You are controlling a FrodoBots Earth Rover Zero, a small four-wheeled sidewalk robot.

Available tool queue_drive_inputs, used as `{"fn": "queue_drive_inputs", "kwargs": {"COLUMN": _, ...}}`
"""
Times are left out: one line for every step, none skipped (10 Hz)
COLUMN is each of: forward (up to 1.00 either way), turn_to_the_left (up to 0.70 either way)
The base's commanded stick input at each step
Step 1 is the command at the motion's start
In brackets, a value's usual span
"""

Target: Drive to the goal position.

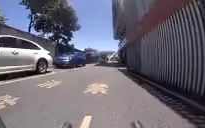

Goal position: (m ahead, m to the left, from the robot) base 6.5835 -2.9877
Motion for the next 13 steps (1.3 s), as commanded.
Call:
{"fn": "queue_drive_inputs", "kwargs": {"forward": 0.45, "turn_to_the_left": 0.0}}
{"fn": "queue_drive_inputs", "kwargs": {"forward": 0.45, "turn_to_the_left": 0.0}}
{"fn": "queue_drive_inputs", "kwargs": {"forward": 0.45, "turn_to_the_left": 0.0}}
{"fn": "queue_drive_inputs", "kwargs": {"forward": 0.45, "turn_to_the_left": 0.0}}
{"fn": "queue_drive_inputs", "kwargs": {"forward": 0.45, "turn_to_the_left": 0.0}}
{"fn": "queue_drive_inputs", "kwargs": {"forward": 0.45, "turn_to_the_left": 0.0}}
{"fn": "queue_drive_inputs", "kwargs": {"forward": 0.45, "turn_to_the_left": 0.0}}
{"fn": "queue_drive_inputs", "kwargs": {"forward": 0.45, "turn_to_the_left": 0.0}}
{"fn": "queue_drive_inputs", "kwargs": {"forward": 0.45, "turn_to_the_left": 0.0}}
{"fn": "queue_drive_inputs", "kwargs": {"forward": 0.45, "turn_to_the_left": 0.0}}
{"fn": "queue_drive_inputs", "kwargs": {"forward": 0.45, "turn_to_the_left": 0.0}}
{"fn": "queue_drive_inputs", "kwargs": {"forward": 0.45, "turn_to_the_left": 0.0}}
{"fn": "queue_drive_inputs", "kwargs": {"forward": 0.45, "turn_to_the_left": 0.0}}
